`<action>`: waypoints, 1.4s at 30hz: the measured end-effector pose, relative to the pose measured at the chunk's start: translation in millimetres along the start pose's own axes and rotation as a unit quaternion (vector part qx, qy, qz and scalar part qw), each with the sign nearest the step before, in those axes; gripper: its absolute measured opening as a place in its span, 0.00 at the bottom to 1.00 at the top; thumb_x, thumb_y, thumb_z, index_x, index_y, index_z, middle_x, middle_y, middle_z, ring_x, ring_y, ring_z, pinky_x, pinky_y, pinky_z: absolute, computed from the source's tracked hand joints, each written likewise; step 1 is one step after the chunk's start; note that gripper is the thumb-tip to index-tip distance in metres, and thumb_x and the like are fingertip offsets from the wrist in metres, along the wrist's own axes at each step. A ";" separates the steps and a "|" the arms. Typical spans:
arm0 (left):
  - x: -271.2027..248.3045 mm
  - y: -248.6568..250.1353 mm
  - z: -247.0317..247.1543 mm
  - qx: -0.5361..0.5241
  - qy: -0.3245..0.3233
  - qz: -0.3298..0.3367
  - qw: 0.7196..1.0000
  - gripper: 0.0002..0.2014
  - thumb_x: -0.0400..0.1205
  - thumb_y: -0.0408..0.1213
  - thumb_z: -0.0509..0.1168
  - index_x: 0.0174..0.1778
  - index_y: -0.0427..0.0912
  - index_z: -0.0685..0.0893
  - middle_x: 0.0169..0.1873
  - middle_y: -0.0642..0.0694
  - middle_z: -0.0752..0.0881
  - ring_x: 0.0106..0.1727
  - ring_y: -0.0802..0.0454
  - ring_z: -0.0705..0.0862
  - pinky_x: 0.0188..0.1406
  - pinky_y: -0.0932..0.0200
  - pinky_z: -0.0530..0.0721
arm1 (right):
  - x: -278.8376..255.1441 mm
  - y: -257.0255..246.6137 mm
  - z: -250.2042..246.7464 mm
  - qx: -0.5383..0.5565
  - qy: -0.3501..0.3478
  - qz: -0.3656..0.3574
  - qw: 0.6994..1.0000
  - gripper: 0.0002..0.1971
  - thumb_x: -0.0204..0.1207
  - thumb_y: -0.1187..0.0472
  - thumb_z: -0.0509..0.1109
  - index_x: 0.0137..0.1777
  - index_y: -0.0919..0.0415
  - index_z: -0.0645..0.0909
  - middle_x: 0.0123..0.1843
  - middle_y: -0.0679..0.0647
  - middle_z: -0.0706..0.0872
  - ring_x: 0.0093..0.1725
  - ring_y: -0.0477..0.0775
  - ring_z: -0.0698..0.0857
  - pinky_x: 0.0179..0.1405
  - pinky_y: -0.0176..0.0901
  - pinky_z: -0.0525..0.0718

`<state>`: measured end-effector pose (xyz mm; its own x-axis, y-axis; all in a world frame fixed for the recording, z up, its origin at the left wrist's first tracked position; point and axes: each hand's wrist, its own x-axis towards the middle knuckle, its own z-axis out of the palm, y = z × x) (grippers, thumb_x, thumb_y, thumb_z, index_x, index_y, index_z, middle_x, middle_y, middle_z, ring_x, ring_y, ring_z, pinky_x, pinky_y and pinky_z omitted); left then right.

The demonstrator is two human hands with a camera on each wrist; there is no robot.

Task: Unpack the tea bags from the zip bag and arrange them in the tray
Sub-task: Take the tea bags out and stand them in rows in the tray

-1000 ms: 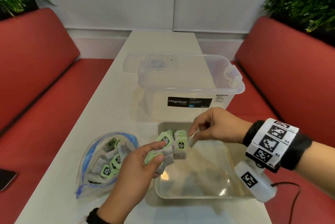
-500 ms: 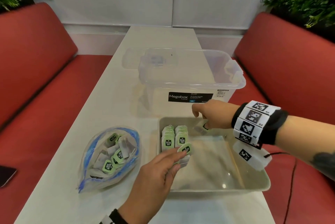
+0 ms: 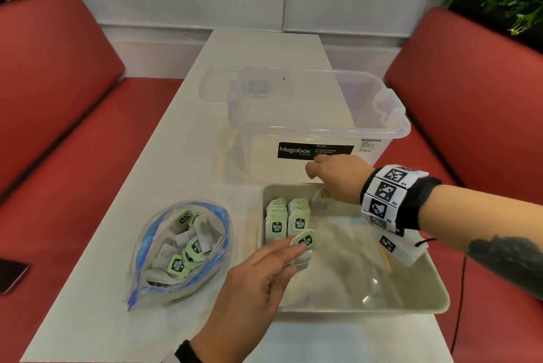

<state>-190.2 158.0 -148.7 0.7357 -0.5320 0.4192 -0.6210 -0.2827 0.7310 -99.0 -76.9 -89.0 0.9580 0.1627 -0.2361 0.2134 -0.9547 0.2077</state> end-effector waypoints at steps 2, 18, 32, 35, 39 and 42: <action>-0.1 0.1 -0.4 -0.003 0.002 0.005 1.000 0.18 0.81 0.46 0.59 0.67 0.65 0.76 0.66 0.77 0.73 0.65 0.76 0.75 0.60 0.82 0.69 | 2.2 -1.6 2.7 -0.034 -0.009 -0.006 0.999 0.16 0.76 0.58 0.68 0.64 0.56 0.73 0.59 0.54 0.79 0.54 0.59 0.82 0.40 0.43 0.73; 2.8 4.1 -3.1 -0.034 0.000 -0.005 0.999 0.16 0.82 0.57 0.54 0.64 0.69 0.78 0.64 0.81 0.72 0.64 0.77 0.75 0.54 0.83 0.73 | 11.5 -11.8 13.4 -0.088 -0.011 -0.028 0.996 0.16 0.73 0.60 0.67 0.60 0.57 0.70 0.46 0.54 0.85 0.49 0.59 0.83 0.40 0.47 0.74; 6.8 9.0 -10.6 -0.072 -0.006 -0.120 0.990 0.17 0.79 0.51 0.64 0.59 0.78 0.76 0.63 0.79 0.73 0.64 0.77 0.73 0.57 0.82 0.69 | 5.9 -5.2 2.7 -0.021 0.021 -0.011 0.999 0.23 0.75 0.51 0.69 0.68 0.52 0.70 0.58 0.50 0.82 0.59 0.56 0.81 0.54 0.47 0.74; 13.2 6.7 -16.8 -0.113 0.002 -0.153 0.982 0.17 0.79 0.37 0.67 0.54 0.69 0.84 0.57 0.74 0.81 0.61 0.74 0.78 0.56 0.69 0.81 | -12.1 -9.1 -18.3 0.102 0.106 -0.021 0.989 0.16 0.78 0.49 0.67 0.64 0.49 0.77 0.56 0.45 0.83 0.57 0.50 0.80 0.52 0.43 0.73; 20.8 6.1 -23.7 -0.085 -0.026 -0.147 0.985 0.17 0.80 0.36 0.67 0.54 0.67 0.85 0.56 0.72 0.82 0.60 0.71 0.79 0.56 0.61 0.84 | -46.4 -29.6 -44.7 0.348 0.032 -0.101 0.932 0.12 0.73 0.49 0.73 0.54 0.50 0.84 0.42 0.41 0.85 0.38 0.38 0.80 0.42 0.34 0.77; 22.9 10.6 -24.3 -0.047 -0.046 -0.116 0.991 0.21 0.79 0.32 0.68 0.51 0.70 0.83 0.57 0.74 0.80 0.60 0.74 0.78 0.55 0.77 0.75 | -56.2 -38.5 -42.3 0.331 -0.004 -0.124 0.936 0.09 0.72 0.55 0.75 0.51 0.53 0.86 0.33 0.38 0.81 0.32 0.36 0.78 0.38 0.29 0.74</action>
<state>-173.4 162.2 -118.3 0.8252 -0.5336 0.1853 -0.4067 -0.3338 0.8504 -153.0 -38.7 -43.6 0.8924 0.4012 -0.2066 0.2620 -0.8334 -0.4867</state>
